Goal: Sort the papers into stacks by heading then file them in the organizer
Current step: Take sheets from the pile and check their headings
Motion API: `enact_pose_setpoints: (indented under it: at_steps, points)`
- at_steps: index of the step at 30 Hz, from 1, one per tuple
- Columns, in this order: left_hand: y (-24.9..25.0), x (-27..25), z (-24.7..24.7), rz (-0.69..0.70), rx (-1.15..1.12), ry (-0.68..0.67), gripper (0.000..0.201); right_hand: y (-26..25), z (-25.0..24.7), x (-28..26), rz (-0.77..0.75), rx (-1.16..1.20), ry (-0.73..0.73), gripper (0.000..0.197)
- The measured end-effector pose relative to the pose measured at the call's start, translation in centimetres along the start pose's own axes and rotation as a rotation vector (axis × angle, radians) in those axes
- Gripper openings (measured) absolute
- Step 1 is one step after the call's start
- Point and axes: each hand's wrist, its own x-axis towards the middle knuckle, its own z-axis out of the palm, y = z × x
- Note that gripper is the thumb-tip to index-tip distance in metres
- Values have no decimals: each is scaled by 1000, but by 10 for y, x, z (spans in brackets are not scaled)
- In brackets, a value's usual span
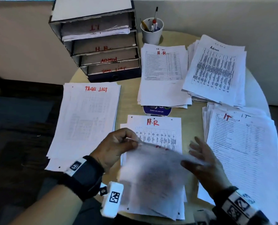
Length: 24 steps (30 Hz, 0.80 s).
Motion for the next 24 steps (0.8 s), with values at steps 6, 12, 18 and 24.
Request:
enact_pose_setpoints:
  at_steps: [6,12,18,24]
  points:
    - [-6,37,-33,-196,245,207,35,-18,-7,-2,-60,215,-121,16]
    - [-24,105,-19,-252,1085,182,65,-11,-4,-2,-52,256,-61,15]
    - [-25,95,-22,62,798,296,20,-3,6,3,-15,186,67,29]
    - [2,29,-19,-27,-68,76,32,-15,9,8,-50,229,38,47]
